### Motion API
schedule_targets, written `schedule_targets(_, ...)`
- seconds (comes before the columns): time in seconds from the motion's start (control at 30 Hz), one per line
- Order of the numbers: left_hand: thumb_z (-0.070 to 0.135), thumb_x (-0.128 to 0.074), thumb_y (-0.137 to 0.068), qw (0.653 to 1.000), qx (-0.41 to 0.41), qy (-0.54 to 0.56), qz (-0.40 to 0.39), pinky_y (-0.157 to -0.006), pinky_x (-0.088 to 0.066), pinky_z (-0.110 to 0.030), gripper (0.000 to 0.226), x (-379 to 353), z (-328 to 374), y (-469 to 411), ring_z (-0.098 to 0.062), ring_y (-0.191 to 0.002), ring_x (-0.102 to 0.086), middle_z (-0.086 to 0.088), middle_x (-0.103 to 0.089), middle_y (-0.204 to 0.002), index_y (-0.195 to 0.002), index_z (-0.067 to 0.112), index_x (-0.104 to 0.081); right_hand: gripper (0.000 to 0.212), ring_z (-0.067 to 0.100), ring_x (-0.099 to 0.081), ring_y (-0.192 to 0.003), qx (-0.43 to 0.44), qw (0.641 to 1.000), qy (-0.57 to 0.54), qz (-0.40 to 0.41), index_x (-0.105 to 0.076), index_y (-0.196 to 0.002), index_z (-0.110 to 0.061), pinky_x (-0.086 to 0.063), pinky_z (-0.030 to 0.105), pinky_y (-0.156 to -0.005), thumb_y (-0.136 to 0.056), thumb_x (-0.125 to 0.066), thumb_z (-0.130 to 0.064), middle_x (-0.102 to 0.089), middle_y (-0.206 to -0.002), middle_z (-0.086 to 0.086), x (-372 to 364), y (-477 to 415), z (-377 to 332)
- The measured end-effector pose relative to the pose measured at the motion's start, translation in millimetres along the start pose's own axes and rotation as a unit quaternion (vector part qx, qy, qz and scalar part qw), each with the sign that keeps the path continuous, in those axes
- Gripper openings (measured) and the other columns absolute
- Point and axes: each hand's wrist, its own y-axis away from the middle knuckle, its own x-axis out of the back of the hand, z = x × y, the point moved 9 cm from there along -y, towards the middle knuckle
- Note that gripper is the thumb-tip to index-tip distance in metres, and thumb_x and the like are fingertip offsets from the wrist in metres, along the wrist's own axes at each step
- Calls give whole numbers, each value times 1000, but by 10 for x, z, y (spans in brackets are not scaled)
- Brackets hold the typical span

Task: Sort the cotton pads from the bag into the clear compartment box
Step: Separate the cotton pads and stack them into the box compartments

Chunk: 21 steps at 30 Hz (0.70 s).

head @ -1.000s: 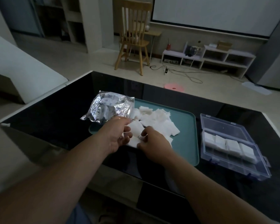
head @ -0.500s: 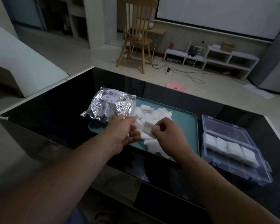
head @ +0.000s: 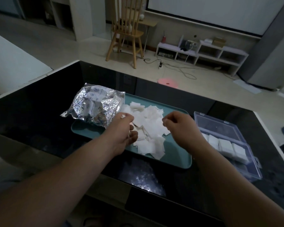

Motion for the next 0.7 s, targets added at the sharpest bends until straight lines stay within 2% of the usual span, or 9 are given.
schedule_targets(0.03,19,-55,-102,1000,0,-2,4,-42,-43,-20,2,32,5,-19,-17,-63,-47,-7,-47,-88,-101,20,-56,12,13,-68,-83,2,998,64,-25,-71,-97,-25,-59,39,-81,-101,-61,-30,-73,-92,-9,-40,-35,60)
schedule_targets(0.1,19,-57,-102,1000,-7,7,6,-37,-38,-19,10,74,-2,-70,-15,-59,-47,-6,-49,-83,-93,18,-54,11,15,-67,-90,11,981,169,-92,-71,-102,-27,-59,41,-86,-100,-61,-29,-73,-101,-8,-215,-44,153)
schedule_targets(0.17,17,-58,-102,1000,-10,18,3,-35,-35,-18,14,63,-2,-88,-14,-54,-46,-5,-51,-76,-90,18,-51,18,18,-66,-101,14,970,198,-142,-69,-115,-28,-57,39,-91,-98,-64,-32,-71,-113,-5,-387,15,197)
schedule_targets(0.27,13,-57,-101,1000,-15,16,-3,-35,-33,-17,11,28,15,-85,-14,-53,-45,-5,-51,-74,-92,18,-52,49,21,-61,-114,28,975,187,-116,-54,-136,-30,-54,42,-95,-93,-71,-43,-58,-131,-1,-500,40,183)
schedule_targets(0.33,12,-56,-101,1000,-18,12,-3,-36,-34,-17,11,21,15,-85,-14,-52,-45,-6,-52,-75,-92,18,-54,60,22,-58,-117,40,978,190,-74,-49,-138,-30,-54,43,-95,-88,-74,-52,-54,-132,-2,-533,18,129)
schedule_targets(0.4,11,-56,-100,1000,-20,5,-4,-37,-35,-18,10,7,6,-80,-13,-51,-46,-6,-53,-76,-93,17,-55,55,22,-57,-114,54,977,199,-53,-50,-132,-31,-53,44,-93,-87,-73,-55,-57,-129,-3,-604,11,59)
schedule_targets(0.53,12,-56,-100,999,-27,-19,-4,-38,-37,-19,4,22,-21,-77,-13,-50,-48,-8,-56,-82,-100,16,-56,30,24,-60,-102,75,967,238,-49,-55,-119,-29,-51,43,-88,-92,-62,-42,-65,-115,-1,-724,4,-17)
schedule_targets(0.63,12,-56,-98,999,-38,-37,-8,-39,-38,-21,5,30,-30,-87,-13,-52,-49,-9,-58,-85,-99,16,-55,19,23,-62,-96,46,984,167,-45,-60,-111,-26,-53,40,-84,-92,-59,-29,-67,-108,-4,-665,-41,30)
schedule_targets(0.7,11,-56,-98,998,-41,-40,-14,-40,-38,-21,6,8,-39,-100,-14,-52,-49,-10,-59,-87,-99,16,-55,9,19,-63,-89,24,994,102,-42,-64,-102,-25,-52,34,-73,-94,-61,-22,-68,-98,-8,-587,-85,91)
